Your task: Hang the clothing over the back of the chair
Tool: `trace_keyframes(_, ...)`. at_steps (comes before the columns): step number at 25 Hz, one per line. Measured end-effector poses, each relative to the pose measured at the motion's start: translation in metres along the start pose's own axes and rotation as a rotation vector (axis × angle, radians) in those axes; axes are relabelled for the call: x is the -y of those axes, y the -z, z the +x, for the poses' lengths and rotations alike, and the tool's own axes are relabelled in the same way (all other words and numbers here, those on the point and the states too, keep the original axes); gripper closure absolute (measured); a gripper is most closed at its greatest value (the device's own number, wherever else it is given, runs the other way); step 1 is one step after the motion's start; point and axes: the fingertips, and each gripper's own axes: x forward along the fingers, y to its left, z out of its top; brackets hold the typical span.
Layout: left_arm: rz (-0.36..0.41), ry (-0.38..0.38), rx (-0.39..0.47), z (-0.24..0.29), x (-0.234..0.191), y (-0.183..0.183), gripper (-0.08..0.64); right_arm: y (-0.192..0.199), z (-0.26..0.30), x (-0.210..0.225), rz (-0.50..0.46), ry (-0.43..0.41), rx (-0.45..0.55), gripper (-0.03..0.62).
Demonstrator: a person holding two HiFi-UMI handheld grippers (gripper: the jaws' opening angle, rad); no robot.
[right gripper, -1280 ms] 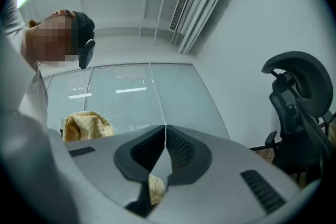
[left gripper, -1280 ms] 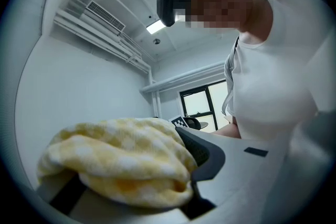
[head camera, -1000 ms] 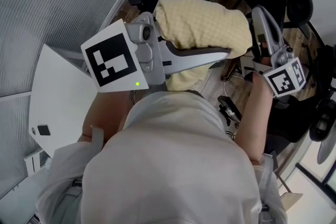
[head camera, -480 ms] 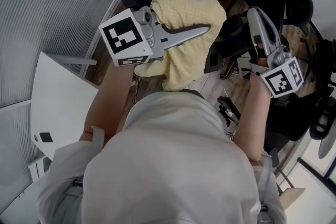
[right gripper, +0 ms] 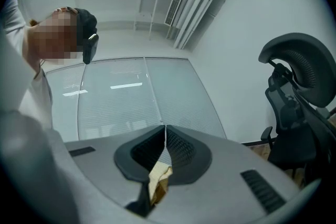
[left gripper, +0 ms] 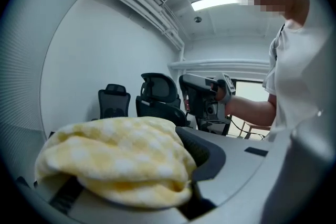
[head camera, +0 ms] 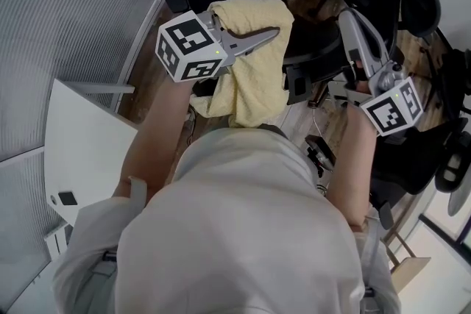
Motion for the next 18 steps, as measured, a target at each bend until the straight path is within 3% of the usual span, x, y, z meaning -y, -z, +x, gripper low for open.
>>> trace_keyframes(6,-0.011,-0.086,-0.132,0.007,-0.023,0.031,0.488,0.004,-0.001,-0.001,0.003,0.003,-0.011,0.569)
trace_keyframes(18,-0.207,-0.065,-0.189,0.010,-0.040,0.060,0.462,0.008,-0.005,-0.002,0.003,0.007,-0.024,0.571)
